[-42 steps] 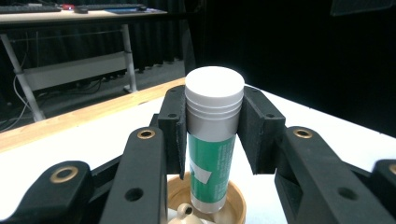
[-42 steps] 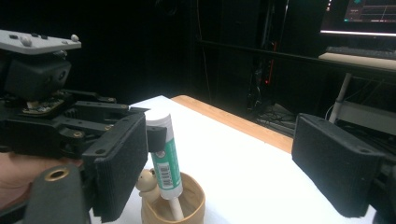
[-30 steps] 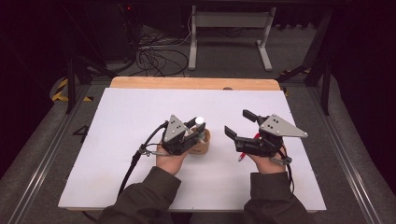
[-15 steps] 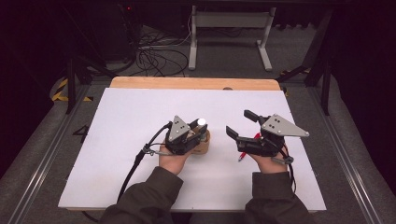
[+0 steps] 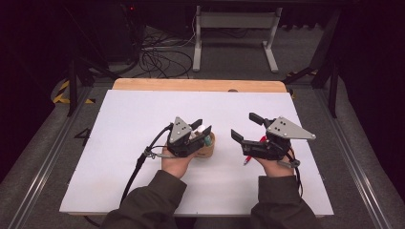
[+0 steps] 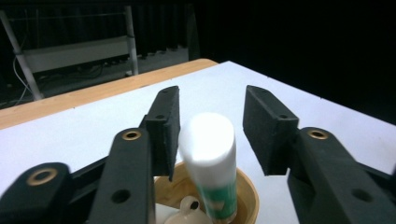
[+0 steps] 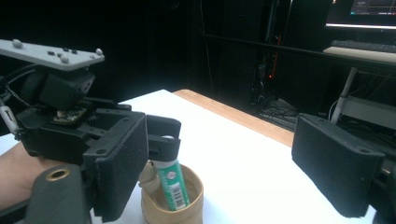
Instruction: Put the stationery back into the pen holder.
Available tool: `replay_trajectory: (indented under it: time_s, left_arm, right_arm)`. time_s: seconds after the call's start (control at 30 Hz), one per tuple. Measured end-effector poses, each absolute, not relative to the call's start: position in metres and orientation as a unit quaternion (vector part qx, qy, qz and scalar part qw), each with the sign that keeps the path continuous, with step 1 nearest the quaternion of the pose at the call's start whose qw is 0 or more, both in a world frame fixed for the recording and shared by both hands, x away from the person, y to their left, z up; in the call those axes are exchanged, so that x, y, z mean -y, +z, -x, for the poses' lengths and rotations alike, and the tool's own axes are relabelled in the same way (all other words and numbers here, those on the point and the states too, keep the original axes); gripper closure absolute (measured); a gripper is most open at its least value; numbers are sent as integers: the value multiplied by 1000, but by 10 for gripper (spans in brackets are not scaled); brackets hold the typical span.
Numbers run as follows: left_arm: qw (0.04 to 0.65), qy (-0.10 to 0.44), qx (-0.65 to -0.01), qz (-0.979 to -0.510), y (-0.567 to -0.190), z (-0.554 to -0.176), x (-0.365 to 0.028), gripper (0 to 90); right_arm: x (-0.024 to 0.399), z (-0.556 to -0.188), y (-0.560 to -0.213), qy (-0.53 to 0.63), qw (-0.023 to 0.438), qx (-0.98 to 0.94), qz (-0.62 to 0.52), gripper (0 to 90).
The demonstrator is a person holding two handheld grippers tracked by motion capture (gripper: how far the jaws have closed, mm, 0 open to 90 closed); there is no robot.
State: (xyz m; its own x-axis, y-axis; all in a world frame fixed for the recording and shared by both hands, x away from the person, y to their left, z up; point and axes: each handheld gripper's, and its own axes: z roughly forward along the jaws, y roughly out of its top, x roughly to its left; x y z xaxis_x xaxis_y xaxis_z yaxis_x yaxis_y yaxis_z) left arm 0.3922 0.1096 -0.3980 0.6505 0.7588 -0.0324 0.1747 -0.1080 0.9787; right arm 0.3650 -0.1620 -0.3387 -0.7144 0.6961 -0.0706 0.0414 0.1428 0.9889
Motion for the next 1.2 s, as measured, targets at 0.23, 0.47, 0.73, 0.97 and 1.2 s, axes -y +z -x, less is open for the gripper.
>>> replay_trajectory:
  time_s: [0.23,0.47,0.73,0.97,1.2]
  left_arm:
    - [588,249,-325,-698,-393,-386,-106,488]
    - [591,241,-321,-700,-387,-382,-101,461]
    - [594,229,-310,-706,-385,-377,-91,439]
    - [596,225,-306,-707,-383,-374,-87,418]
    - [597,220,-300,-711,-383,-372,-81,395]
  right_arm:
    - [164,-364,-338,601,274,-703,-264,193]
    - [166,-364,-337,600,276,-703,-263,193]
    - [170,-363,-336,603,281,-699,-265,194]
    - [173,-362,-334,602,285,-697,-266,194]
    - [176,-362,-333,604,288,-694,-267,195]
